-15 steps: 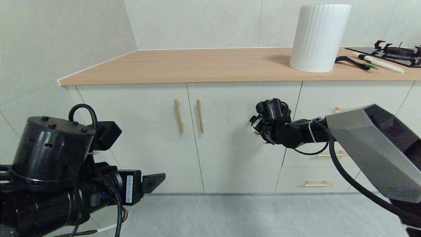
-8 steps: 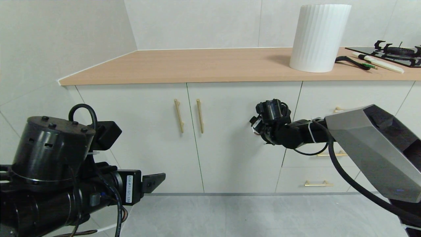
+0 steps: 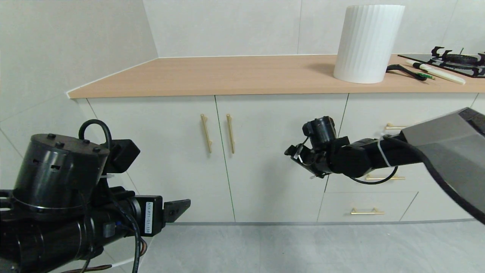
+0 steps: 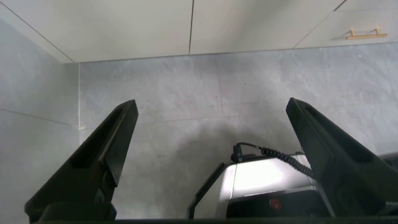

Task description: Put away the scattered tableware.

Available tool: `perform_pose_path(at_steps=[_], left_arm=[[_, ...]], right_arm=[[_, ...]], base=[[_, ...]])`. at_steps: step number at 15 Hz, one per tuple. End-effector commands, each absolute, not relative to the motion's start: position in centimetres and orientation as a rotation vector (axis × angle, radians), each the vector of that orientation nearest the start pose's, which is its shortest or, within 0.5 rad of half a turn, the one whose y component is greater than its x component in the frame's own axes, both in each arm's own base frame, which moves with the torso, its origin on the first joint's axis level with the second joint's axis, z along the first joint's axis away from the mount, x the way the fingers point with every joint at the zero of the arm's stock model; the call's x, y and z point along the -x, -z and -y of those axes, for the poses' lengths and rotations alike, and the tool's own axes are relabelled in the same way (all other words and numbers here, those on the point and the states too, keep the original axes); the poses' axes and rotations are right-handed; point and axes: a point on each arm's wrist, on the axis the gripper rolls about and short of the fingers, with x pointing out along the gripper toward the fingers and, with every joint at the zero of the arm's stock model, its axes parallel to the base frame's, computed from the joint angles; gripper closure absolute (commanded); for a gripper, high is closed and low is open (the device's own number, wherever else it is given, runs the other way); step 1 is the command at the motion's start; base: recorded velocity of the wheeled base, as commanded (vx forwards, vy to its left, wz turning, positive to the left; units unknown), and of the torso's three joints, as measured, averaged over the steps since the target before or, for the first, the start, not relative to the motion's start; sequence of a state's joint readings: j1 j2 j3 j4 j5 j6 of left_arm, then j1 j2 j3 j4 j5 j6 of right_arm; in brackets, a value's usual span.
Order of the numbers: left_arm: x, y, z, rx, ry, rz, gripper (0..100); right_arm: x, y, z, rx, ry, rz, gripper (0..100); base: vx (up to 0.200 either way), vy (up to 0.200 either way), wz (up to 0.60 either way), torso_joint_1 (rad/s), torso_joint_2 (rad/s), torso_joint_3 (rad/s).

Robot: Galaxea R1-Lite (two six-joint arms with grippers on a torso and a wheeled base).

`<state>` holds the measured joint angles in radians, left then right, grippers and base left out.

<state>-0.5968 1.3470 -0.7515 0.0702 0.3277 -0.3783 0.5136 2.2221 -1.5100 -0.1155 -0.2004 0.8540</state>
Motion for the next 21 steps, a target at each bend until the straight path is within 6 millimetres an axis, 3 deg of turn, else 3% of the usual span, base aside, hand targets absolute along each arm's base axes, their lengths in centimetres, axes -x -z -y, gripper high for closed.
perform_pose_path(at_steps=[1, 5, 6, 8, 10, 13, 15, 17, 21], left_arm=[[-16.8, -19.6, 10.5, 0.072, 0.141, -0.625, 0], [-16.3, -20.8, 9.2, 0.120, 0.118, -0.560, 0], [-16.1, -21.3, 8.7, 0.142, 0.108, -0.525, 0], [-14.7, -22.1, 7.8, 0.174, 0.117, -0.447, 0], [-12.1, -23.0, 5.9, 0.197, 0.118, -0.357, 0], [-7.4, -22.7, 2.7, 0.156, 0.087, -0.214, 0], [-3.0, -22.1, 0.4, 0.100, 0.053, -0.061, 0], [-0.1, -21.3, -0.7, 0.075, 0.012, 0.040, 0], [3.5, -18.8, -1.6, 0.084, -0.077, 0.101, 0]], right_arm=[[-33.4, -17.1, -19.3, -0.542, -0.262, -0.670, 0], [-24.6, -23.1, -14.3, -0.375, -0.410, -0.498, 0], [-20.8, -25.4, -12.0, -0.343, -0.444, -0.395, 0], [-15.5, -26.7, -8.9, -0.303, -0.453, -0.275, 0], [-11.2, -26.0, -6.1, -0.256, -0.394, -0.180, 0], [-5.5, -24.9, -2.5, -0.267, -0.343, -0.026, 0], [-2.0, -23.1, -0.3, -0.145, -0.153, 0.085, 0], [0.9, -21.7, 0.5, -0.070, -0.065, 0.191, 0], [5.1, -18.8, 0.7, 0.037, 0.081, 0.320, 0]], base=[[0.000, 0.000, 0.00, 0.000, 0.00, 0.000], [0.000, 0.000, 0.00, 0.000, 0.00, 0.000], [0.000, 0.000, 0.00, 0.000, 0.00, 0.000], [0.000, 0.000, 0.00, 0.000, 0.00, 0.000], [0.000, 0.000, 0.00, 0.000, 0.00, 0.000], [0.000, 0.000, 0.00, 0.000, 0.00, 0.000], [0.000, 0.000, 0.00, 0.000, 0.00, 0.000], [0.000, 0.000, 0.00, 0.000, 0.00, 0.000], [0.000, 0.000, 0.00, 0.000, 0.00, 0.000]])
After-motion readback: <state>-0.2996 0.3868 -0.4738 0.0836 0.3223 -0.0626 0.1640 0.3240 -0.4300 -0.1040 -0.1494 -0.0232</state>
